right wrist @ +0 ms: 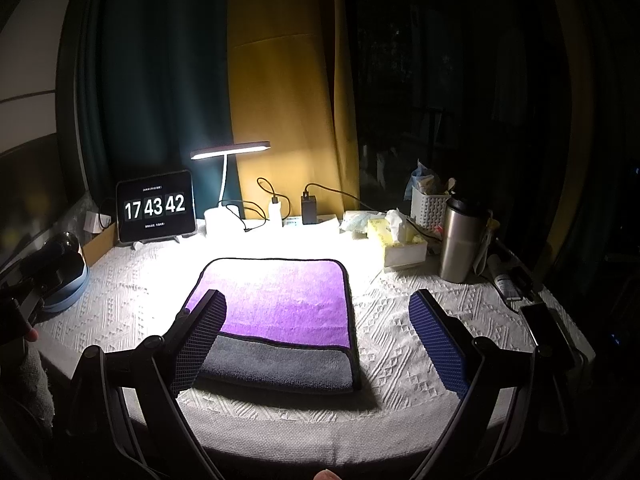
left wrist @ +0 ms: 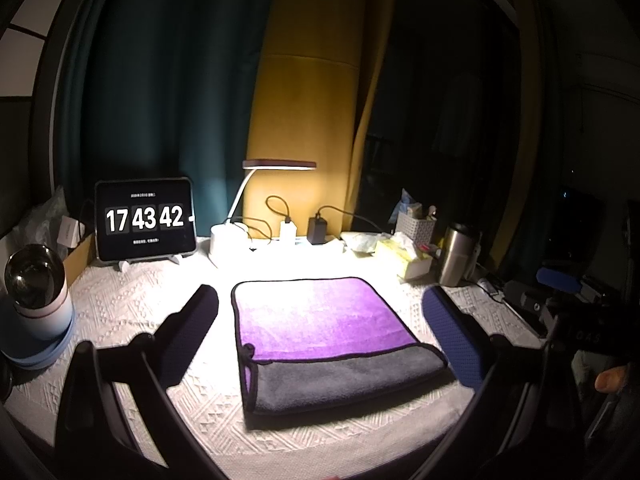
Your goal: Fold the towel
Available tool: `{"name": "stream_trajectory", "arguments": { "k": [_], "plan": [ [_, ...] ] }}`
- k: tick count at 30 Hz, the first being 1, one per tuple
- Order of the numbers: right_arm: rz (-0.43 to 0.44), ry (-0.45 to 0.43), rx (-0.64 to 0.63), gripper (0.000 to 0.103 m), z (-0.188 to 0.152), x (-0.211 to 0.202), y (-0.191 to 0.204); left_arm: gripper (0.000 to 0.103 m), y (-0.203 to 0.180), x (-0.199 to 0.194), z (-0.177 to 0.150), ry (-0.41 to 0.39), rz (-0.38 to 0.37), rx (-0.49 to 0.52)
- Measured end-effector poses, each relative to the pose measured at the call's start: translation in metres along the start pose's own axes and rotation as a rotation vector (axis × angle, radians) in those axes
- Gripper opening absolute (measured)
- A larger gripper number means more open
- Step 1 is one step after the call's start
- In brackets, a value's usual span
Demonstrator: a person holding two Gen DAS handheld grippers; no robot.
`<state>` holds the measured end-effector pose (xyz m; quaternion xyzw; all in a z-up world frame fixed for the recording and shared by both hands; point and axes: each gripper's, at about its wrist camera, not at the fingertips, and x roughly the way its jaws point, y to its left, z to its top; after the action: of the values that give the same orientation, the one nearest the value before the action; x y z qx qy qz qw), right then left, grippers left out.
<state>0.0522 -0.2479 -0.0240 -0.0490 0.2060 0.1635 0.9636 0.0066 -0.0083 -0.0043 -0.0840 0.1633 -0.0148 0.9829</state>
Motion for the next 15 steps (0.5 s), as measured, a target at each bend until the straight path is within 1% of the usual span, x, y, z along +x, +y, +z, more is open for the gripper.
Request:
{"name": "stream_trajectory", "arguments": {
  "k": [5, 15],
  "plan": [
    [0.001, 0.005, 0.002, 0.095, -0.001, 0.001, 0.001, 0.102, 0.001, 0.003, -0.002, 0.006, -0.002, -0.006],
    [0.009, 0.065, 0.017, 0.095, -0.006, 0.024, -0.003, 0.102, 0.007, 0.028, -0.010, 0.079, 0.004, -0.010]
  ]
}}
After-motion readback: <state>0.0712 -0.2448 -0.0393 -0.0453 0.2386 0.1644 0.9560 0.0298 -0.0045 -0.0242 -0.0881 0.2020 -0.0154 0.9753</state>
